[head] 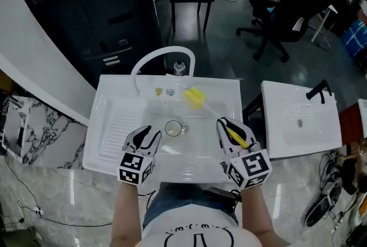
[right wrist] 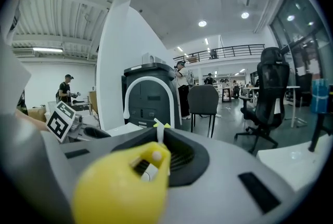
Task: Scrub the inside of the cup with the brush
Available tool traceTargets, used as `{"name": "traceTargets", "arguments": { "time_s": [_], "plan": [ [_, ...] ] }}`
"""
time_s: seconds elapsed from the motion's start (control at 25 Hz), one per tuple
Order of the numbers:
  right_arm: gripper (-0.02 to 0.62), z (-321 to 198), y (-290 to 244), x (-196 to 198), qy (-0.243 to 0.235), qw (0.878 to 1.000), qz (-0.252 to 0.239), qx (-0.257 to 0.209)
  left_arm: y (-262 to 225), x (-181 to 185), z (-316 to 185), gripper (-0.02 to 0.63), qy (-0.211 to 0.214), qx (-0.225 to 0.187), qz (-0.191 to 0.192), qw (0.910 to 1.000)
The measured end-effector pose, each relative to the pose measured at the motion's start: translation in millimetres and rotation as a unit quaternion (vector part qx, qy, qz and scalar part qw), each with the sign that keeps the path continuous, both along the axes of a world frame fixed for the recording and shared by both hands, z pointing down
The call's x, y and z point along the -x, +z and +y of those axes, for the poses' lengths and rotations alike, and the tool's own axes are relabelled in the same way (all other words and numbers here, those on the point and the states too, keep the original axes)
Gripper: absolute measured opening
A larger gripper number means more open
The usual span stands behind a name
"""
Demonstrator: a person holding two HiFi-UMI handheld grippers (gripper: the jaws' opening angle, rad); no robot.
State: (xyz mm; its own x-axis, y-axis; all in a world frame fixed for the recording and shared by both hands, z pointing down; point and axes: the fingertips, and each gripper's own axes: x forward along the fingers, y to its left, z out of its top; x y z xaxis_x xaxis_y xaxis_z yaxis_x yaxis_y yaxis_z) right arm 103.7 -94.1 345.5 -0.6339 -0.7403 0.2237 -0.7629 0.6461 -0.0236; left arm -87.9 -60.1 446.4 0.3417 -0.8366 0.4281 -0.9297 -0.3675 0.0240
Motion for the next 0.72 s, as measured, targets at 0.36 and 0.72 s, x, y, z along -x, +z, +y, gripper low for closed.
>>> {"name": "traceTargets", "arguments": {
  "time_s": [0.36,0.72],
  "plan": [
    [0.046,-7.4,28.2,25.9,0.012,0.999,0.018,0.039,110.7,-11.3,0.5,0.100,0.121,0.178,-0.035,0.9760],
    [0.046,2.3,80.4,32.7,0.004,0.993,0.062,0.102,198.2,-13.4,-6.3,0.132,0.166,0.282,-0.143,0.9342]
  ]
}}
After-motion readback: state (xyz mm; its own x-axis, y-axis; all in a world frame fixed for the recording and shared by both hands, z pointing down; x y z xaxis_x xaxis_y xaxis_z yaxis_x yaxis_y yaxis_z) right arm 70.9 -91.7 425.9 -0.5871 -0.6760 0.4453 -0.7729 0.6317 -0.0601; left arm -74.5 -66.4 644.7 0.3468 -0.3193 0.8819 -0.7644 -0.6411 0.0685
